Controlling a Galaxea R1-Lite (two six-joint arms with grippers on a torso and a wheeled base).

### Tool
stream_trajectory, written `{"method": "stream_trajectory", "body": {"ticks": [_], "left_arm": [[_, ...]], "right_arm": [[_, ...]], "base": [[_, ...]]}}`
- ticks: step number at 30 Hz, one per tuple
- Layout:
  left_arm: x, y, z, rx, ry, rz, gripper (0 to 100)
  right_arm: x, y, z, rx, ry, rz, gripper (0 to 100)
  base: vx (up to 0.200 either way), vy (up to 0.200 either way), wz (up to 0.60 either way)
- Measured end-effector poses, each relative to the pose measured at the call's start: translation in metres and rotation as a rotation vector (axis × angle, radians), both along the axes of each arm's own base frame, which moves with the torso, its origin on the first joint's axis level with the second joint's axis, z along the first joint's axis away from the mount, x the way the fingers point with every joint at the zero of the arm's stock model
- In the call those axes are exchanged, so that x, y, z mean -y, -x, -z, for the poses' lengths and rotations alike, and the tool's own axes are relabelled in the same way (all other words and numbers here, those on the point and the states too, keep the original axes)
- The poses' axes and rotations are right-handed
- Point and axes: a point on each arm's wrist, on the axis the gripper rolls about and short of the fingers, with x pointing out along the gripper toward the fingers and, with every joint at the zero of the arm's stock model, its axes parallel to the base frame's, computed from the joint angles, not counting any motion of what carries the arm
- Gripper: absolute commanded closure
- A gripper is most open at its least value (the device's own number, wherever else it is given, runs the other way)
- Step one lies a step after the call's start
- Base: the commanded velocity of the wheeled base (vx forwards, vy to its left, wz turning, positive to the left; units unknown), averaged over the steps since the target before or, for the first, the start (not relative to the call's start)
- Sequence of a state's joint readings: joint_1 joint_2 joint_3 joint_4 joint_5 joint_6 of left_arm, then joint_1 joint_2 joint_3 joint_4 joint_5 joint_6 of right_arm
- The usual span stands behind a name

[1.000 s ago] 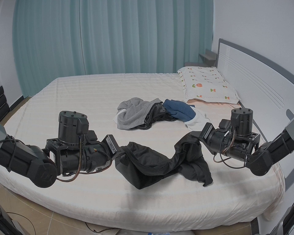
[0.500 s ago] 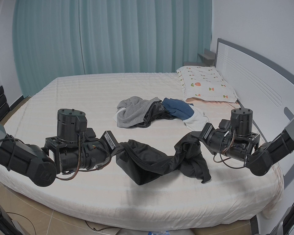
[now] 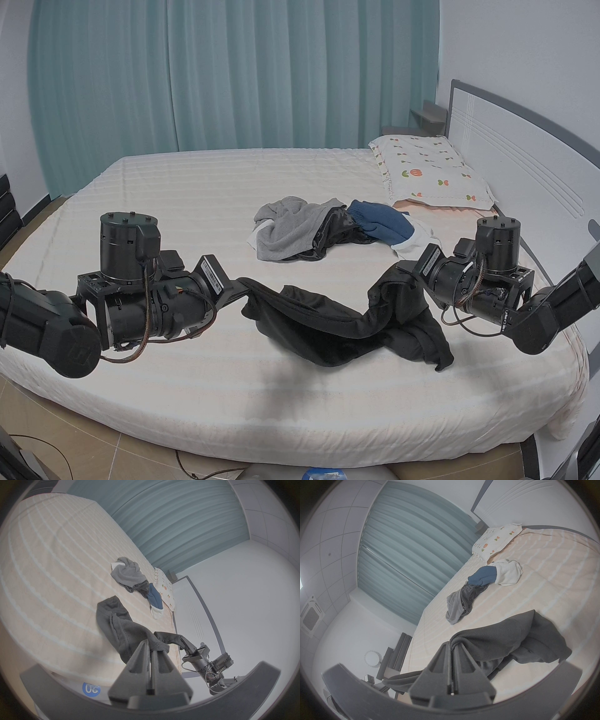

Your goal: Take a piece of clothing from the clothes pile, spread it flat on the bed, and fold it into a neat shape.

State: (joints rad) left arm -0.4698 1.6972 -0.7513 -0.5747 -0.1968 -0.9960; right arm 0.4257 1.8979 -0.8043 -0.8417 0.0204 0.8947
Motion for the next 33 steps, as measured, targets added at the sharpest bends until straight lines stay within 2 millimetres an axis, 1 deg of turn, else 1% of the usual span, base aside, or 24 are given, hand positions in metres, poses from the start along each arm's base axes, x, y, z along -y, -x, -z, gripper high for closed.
{"method": "stream_trajectory", "body": {"ticks": [7, 13, 24, 33], "left_arm": [[-0.003, 0.001, -0.005, 0.015, 0.007, -0.01, 100], [-0.006, -0.001, -0.007, 0.024, 0.01, -0.02, 100], [-0.011, -0.003, -0.01, 0.033, 0.013, -0.04, 100], [-0.014, -0.005, -0.012, 0.052, 0.022, -0.051, 100]], "right_arm": [[0.002, -0.004, -0.005, 0.023, -0.001, 0.039, 100], [0.003, -0.006, -0.012, 0.089, -0.029, 0.055, 100], [0.003, -0.007, -0.012, 0.092, -0.038, 0.059, 100], [0.006, -0.01, -0.016, 0.123, -0.056, 0.064, 100]], "base": [[0.0, 0.2, 0.0], [0.0, 0.2, 0.0], [0.0, 0.2, 0.0], [0.0, 0.2, 0.0]]}}
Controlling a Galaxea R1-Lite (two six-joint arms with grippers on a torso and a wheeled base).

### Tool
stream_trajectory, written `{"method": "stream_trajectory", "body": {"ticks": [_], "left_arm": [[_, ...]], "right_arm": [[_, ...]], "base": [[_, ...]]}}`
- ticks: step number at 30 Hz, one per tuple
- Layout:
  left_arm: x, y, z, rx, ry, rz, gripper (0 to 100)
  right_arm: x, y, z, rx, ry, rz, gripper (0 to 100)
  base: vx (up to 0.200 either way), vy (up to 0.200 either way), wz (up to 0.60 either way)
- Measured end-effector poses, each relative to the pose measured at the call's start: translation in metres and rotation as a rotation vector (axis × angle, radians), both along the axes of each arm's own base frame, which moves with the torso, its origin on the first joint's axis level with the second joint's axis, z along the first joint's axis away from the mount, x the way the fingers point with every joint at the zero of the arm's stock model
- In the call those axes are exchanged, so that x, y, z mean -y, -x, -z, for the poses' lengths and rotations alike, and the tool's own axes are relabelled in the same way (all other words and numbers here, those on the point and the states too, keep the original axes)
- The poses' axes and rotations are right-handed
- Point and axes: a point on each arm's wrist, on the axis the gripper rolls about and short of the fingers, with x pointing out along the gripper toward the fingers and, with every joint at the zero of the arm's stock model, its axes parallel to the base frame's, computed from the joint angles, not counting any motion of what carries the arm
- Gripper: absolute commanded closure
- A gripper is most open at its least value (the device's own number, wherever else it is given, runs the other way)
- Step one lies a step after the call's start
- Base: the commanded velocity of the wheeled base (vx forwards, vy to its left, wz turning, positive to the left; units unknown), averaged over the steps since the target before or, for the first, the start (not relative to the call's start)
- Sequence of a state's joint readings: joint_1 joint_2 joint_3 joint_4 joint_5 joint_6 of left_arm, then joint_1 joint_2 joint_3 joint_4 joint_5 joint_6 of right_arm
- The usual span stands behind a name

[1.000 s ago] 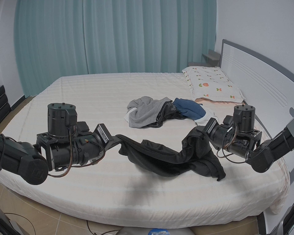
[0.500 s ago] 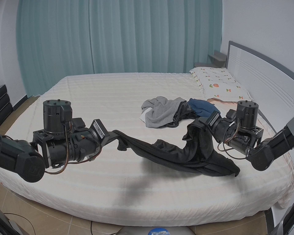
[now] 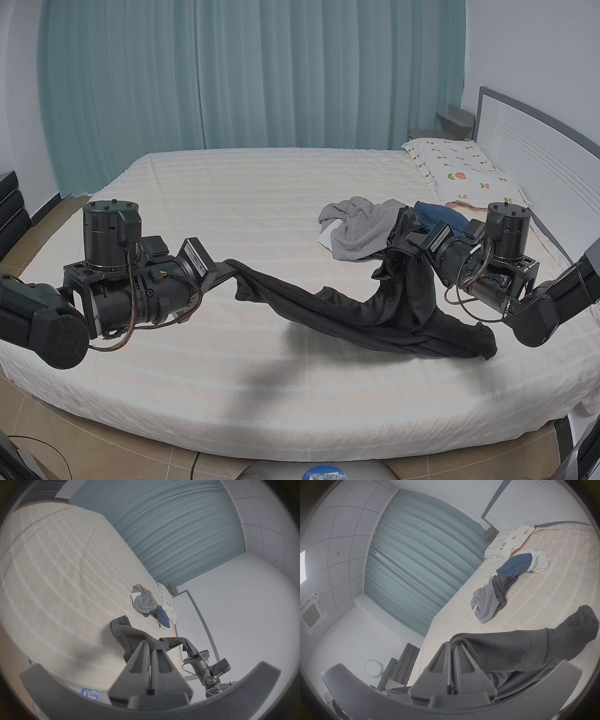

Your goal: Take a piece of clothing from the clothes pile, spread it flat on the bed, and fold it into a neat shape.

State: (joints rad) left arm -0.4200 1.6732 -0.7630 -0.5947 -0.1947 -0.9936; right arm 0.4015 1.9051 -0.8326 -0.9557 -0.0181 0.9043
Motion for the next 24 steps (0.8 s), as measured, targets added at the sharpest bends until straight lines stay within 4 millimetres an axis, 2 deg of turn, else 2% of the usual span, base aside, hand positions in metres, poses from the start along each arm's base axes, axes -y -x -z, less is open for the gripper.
{"method": "stream_trajectory", "body": {"ticks": [24], "left_arm": [[-0.0039, 0.0056, -0.0048, 0.018, 0.006, -0.005, 100]], "right_arm": [[-0.0009, 0.0011, -0.0019, 0.006, -0.008, -0.004, 100]], "base": [[0.0, 0.2, 0.0]]}}
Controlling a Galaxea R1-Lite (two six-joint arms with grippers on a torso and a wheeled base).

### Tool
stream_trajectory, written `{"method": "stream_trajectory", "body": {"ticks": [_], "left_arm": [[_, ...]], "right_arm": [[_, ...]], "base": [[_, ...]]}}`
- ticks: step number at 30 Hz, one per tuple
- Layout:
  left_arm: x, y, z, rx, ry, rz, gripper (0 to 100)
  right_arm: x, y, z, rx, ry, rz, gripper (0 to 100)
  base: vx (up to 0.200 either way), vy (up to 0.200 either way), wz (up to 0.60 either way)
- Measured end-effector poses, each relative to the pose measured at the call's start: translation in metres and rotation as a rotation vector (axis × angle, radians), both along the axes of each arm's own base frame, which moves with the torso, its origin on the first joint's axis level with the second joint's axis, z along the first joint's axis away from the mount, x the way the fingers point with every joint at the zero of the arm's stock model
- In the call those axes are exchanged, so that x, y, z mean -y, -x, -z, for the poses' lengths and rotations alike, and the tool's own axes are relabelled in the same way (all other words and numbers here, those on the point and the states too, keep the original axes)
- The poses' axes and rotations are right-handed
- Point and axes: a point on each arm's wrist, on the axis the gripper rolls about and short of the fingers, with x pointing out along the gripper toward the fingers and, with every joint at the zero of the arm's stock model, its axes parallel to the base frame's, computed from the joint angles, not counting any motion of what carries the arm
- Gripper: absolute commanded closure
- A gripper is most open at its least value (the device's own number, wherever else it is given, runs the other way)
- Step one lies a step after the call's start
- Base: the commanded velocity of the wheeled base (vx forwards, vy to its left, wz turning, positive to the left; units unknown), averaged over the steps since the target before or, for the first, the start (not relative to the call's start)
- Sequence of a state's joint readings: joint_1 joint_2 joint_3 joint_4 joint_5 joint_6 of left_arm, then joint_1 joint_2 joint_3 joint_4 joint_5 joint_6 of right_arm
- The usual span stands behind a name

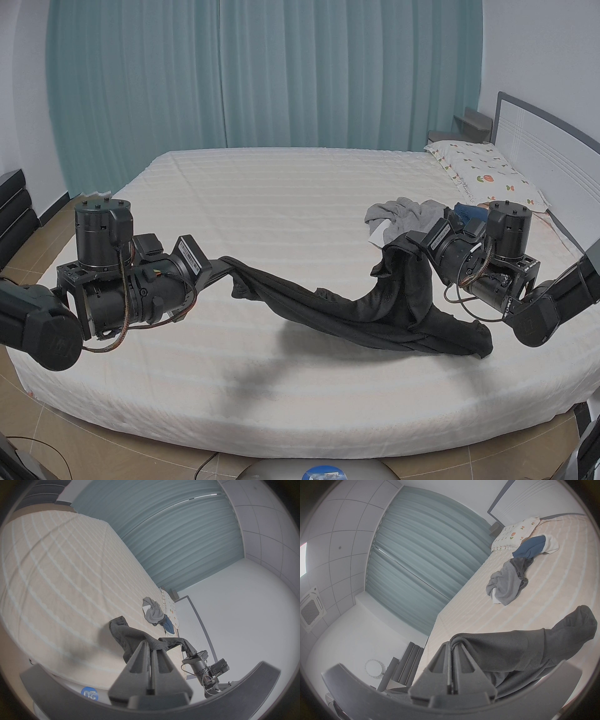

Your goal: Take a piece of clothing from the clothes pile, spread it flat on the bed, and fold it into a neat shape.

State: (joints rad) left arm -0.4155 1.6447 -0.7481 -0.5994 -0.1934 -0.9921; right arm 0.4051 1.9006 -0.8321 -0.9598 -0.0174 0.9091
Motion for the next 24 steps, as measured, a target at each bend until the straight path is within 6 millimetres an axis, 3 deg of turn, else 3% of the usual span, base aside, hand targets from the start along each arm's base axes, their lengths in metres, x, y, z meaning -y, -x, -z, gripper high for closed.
{"method": "stream_trajectory", "body": {"ticks": [15, 24], "left_arm": [[-0.0012, 0.0032, -0.0038, 0.011, 0.005, 0.0, 100], [-0.0014, 0.0048, -0.0056, 0.021, -0.002, -0.021, 100]], "right_arm": [[0.0007, 0.0027, -0.0042, 0.057, -0.024, -0.004, 100], [0.002, 0.0054, -0.007, 0.066, -0.017, -0.004, 100]], "base": [[0.0, 0.2, 0.0], [0.0, 0.0, 0.0]]}}
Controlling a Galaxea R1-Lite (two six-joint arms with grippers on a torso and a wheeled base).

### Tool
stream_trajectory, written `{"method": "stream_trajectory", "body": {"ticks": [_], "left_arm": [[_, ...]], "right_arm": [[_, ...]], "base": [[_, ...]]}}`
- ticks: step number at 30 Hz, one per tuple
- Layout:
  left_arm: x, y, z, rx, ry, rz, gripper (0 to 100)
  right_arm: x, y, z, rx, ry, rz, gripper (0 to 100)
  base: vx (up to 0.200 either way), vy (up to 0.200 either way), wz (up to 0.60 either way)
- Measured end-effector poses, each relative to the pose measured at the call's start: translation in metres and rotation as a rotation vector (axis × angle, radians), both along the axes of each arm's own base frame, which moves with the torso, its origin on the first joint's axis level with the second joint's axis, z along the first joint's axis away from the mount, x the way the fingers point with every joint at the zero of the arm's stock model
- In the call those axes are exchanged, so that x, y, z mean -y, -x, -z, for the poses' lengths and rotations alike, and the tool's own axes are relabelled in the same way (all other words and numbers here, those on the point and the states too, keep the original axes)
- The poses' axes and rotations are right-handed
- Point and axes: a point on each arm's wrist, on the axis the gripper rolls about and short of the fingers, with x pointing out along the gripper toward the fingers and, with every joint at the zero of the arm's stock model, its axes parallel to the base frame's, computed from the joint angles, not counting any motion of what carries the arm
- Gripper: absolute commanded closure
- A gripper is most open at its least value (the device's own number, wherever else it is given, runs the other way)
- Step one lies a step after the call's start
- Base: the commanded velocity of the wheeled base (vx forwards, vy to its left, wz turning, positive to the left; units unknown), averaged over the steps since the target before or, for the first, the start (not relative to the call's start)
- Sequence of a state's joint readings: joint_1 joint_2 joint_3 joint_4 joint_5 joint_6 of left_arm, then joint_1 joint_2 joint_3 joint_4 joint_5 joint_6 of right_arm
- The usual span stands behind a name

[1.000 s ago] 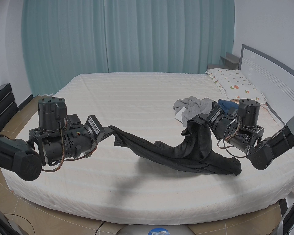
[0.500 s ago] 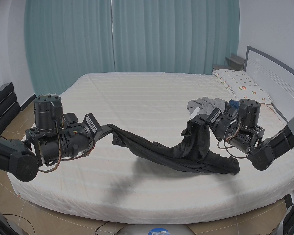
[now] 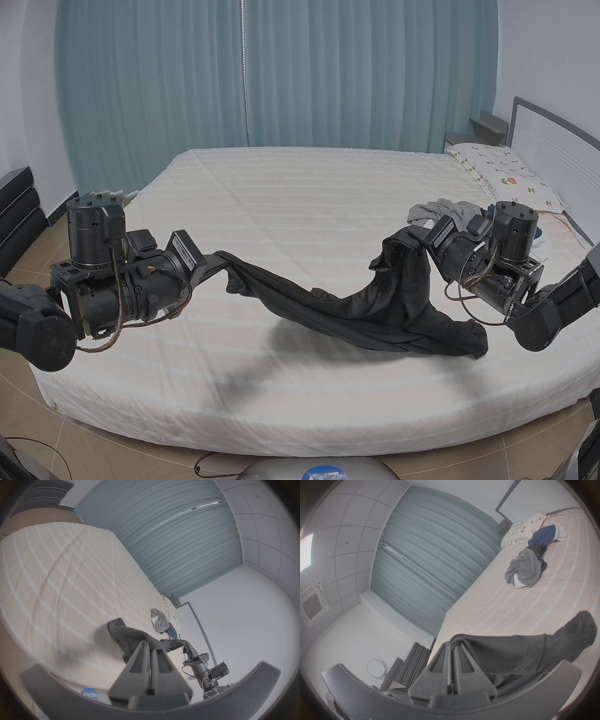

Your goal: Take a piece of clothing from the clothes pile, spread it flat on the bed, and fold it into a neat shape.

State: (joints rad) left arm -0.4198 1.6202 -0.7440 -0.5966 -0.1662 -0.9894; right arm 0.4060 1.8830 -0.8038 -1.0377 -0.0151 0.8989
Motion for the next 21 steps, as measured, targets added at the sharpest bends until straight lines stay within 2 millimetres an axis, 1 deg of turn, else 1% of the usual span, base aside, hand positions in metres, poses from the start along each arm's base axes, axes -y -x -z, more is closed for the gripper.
{"method": "stream_trajectory", "body": {"ticks": [4, 9, 12, 17, 21], "left_arm": [[0.0, 0.003, 0.0, 0.007, -0.014, 0.01, 100], [0.001, 0.011, 0.006, -0.013, -0.029, 0.027, 100], [0.001, 0.013, 0.009, -0.023, -0.035, 0.032, 100], [0.001, 0.022, 0.017, -0.053, -0.05, 0.044, 100], [-0.001, 0.035, 0.017, -0.061, -0.056, 0.058, 100]], "right_arm": [[0.004, 0.007, -0.002, -0.014, 0.01, 0.003, 100], [0.013, 0.02, 0.001, -0.045, 0.025, 0.013, 100], [0.016, 0.028, 0.002, -0.054, 0.03, 0.01, 100], [0.023, 0.049, 0.001, -0.069, 0.037, 0.002, 100], [0.029, 0.071, -0.004, -0.063, 0.037, -0.01, 100]], "base": [[0.0, 0.0, 0.0], [0.0, 0.0, 0.0], [-0.2, 0.0, 0.0], [-0.2, 0.0, 0.0], [-0.2, 0.0, 0.0]]}}
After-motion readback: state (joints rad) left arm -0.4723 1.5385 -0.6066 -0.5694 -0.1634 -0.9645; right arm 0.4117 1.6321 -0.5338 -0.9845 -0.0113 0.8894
